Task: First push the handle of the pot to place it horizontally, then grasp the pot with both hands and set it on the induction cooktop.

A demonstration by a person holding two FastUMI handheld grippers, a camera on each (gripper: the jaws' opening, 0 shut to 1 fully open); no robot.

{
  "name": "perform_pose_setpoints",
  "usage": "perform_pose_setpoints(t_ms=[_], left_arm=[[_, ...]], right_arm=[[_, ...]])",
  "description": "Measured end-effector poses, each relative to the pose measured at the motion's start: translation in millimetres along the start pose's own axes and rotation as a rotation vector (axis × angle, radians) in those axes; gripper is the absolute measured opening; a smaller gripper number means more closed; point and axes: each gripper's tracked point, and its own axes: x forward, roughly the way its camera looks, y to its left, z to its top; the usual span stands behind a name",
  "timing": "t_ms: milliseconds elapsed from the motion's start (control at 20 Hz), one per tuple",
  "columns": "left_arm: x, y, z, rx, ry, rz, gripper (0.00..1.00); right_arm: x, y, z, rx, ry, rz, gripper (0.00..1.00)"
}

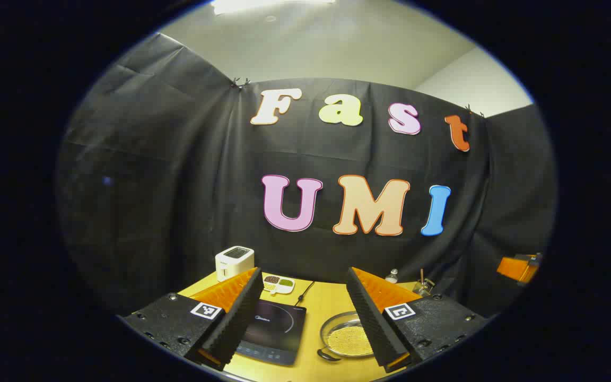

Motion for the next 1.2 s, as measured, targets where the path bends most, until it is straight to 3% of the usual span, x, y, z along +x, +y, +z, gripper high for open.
perform_pose_setpoints(t_ms=[50,350,400,600,650,700,1000,1200], left_arm=[[6,5,-1,0.011,0.004,-0.003,0.96],[20,1,-3,0.047,0.031,-0.014,0.92],[20,0,0,0.054,0.028,-0.005,0.92],[21,-20,1,0.024,0.035,-0.017,0.96],[24,-21,1,0.028,0.034,-0.015,0.92],[25,-24,5,0.031,0.021,-0.015,0.92],[29,-38,4,0.038,0.013,-0.027,0.96],[29,-34,-2,0.035,0.03,-0.009,0.92]], right_arm=[[2,1,-1,-0.01,0.005,-0.019,0.94],[16,4,9,-0.064,0.025,-0.034,0.94],[19,1,11,-0.071,0.028,-0.034,1.0],[29,-3,19,-0.069,0.024,-0.008,0.94],[30,-6,20,-0.069,0.022,-0.008,0.94],[31,-8,19,-0.07,0.024,-0.005,1.0],[39,-15,13,-0.067,0.041,-0.001,1.0],[46,-10,6,-0.052,0.063,0.015,1.0]])
